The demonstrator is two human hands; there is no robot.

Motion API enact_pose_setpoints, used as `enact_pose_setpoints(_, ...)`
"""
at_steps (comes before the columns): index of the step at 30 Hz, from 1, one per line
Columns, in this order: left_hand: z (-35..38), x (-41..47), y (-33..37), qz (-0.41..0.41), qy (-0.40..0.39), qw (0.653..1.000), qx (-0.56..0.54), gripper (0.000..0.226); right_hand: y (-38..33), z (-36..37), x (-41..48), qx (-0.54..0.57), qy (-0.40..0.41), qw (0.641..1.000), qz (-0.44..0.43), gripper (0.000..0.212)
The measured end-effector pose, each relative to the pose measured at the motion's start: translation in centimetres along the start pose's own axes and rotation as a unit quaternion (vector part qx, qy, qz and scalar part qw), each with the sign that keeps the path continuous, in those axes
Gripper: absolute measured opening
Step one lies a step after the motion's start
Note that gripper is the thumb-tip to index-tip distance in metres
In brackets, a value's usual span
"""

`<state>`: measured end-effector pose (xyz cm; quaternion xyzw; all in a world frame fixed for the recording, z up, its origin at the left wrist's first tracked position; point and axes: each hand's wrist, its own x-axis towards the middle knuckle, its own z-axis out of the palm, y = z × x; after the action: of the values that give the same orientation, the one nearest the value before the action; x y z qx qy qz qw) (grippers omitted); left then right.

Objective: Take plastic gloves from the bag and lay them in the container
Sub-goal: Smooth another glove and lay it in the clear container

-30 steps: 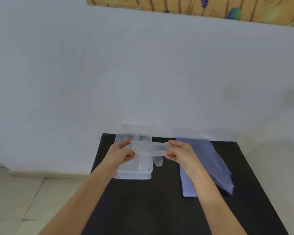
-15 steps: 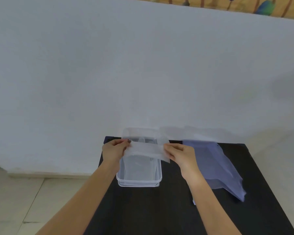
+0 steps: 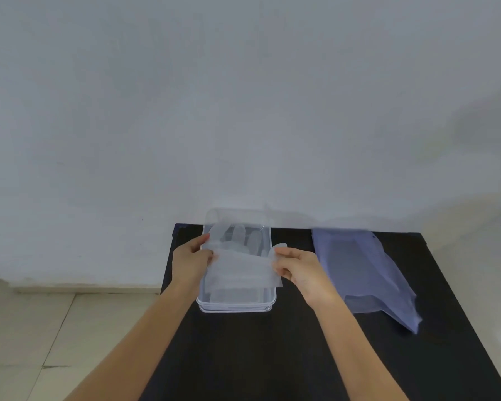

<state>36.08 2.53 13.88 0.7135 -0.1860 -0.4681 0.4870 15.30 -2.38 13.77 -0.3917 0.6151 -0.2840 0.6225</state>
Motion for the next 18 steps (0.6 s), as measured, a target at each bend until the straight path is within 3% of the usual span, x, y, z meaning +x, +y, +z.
enact_pose_setpoints(10, 0.9, 2.8, 1.1, -0.026, -0.011, 0.999, 0.030, 0.063, -1.6, 0.9, 2.4, -0.047, 0.002, 0.999, -0.023, 0.049)
enact_pose_setpoints(18, 2.0, 4.9, 3.8, 0.065, 0.006, 0.997, 0.050, 0.060, -3.8, 2.2, 4.2, -0.048, 0.037, 0.989, -0.137, 0.057)
